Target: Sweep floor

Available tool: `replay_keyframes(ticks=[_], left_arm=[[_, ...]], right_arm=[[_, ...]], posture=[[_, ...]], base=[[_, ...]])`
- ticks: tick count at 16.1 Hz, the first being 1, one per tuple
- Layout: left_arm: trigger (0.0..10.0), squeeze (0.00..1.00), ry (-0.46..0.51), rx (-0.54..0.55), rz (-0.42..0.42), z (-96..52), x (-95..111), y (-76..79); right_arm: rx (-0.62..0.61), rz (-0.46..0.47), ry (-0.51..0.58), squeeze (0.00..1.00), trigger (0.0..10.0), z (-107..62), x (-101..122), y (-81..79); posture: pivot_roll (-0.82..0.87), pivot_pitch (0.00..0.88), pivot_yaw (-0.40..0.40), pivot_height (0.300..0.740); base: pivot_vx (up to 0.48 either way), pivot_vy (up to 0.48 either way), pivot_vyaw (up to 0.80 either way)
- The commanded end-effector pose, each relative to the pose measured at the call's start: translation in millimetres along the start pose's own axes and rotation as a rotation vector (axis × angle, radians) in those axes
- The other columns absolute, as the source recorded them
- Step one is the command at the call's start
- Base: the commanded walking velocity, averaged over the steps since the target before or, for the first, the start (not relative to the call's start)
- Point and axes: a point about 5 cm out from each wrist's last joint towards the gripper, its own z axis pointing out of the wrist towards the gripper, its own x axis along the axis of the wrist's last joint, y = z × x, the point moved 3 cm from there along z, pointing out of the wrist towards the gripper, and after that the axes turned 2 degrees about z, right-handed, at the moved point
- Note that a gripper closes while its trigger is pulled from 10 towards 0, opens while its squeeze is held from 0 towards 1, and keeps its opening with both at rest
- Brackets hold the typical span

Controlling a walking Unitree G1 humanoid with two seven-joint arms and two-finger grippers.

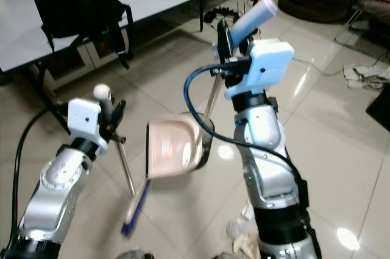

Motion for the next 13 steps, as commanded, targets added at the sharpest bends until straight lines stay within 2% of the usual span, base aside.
replay_keyframes(ticks=[1,5,7,13], left_arm=[[10.0,0.00,0.035,-0.004,0.030,0.6,11.5,-2.6],[10.0,0.00,0.036,-0.005,0.035,0.7,13.9,-2.8],[10.0,0.00,0.039,-0.006,0.041,1.3,16.0,-2.5],[10.0,0.00,0.051,0.004,0.057,4.6,22.9,-7.5]], right_arm=[[-0.007,0.015,0.017,0.00,10.0,-1.8,8.6,1.1],[-0.036,0.019,-0.024,0.00,10.0,-5.7,4.9,9.4],[-0.032,-0.010,-0.045,0.00,10.0,-6.9,3.3,11.1],[-0.036,-0.110,-0.121,0.00,10.0,-17.8,-11.3,22.7]], posture=[[0.00,0.034,0.058,0.740],[0.00,0.028,0.055,0.740],[0.00,0.027,0.054,0.740],[0.00,0.035,0.058,0.740]], base=[[-0.285,0.000,0.00],[-0.287,0.000,0.00],[-0.287,0.000,0.00],[-0.288,0.000,0.74]])
